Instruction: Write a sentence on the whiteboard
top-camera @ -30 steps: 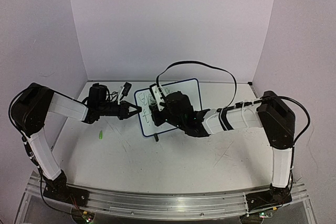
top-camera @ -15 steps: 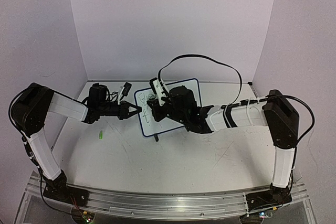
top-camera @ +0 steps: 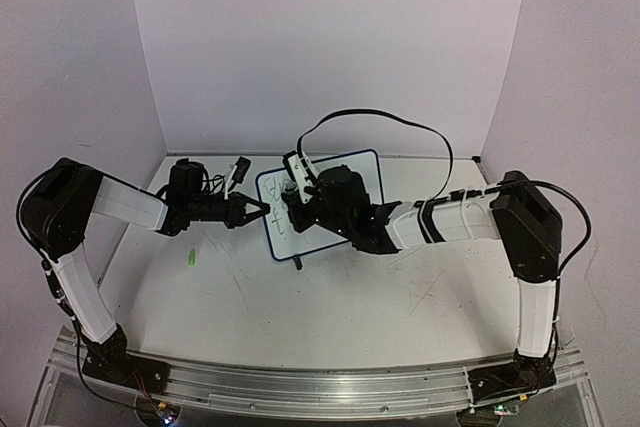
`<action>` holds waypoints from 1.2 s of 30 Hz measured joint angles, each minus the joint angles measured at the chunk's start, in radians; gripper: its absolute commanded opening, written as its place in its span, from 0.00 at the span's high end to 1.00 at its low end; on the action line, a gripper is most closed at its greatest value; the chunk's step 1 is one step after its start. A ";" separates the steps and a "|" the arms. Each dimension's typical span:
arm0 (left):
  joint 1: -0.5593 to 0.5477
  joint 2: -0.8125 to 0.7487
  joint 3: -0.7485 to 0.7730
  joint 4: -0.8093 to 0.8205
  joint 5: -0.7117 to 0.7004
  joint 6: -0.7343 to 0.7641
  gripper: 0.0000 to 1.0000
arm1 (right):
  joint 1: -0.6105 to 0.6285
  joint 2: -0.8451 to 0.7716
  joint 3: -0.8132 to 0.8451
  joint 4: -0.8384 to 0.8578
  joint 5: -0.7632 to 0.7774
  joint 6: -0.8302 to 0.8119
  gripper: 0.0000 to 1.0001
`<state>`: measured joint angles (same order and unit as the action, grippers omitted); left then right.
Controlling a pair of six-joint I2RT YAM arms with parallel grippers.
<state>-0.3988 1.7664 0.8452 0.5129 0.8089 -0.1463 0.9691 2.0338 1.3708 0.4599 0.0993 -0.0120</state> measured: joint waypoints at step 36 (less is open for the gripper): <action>0.000 0.000 0.000 -0.002 0.000 0.000 1.00 | 0.014 0.008 -0.087 0.000 0.001 0.072 1.00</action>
<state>-0.3985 1.7664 0.8452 0.5110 0.8085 -0.1463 0.9833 2.0422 1.2833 0.4603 0.1007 0.0598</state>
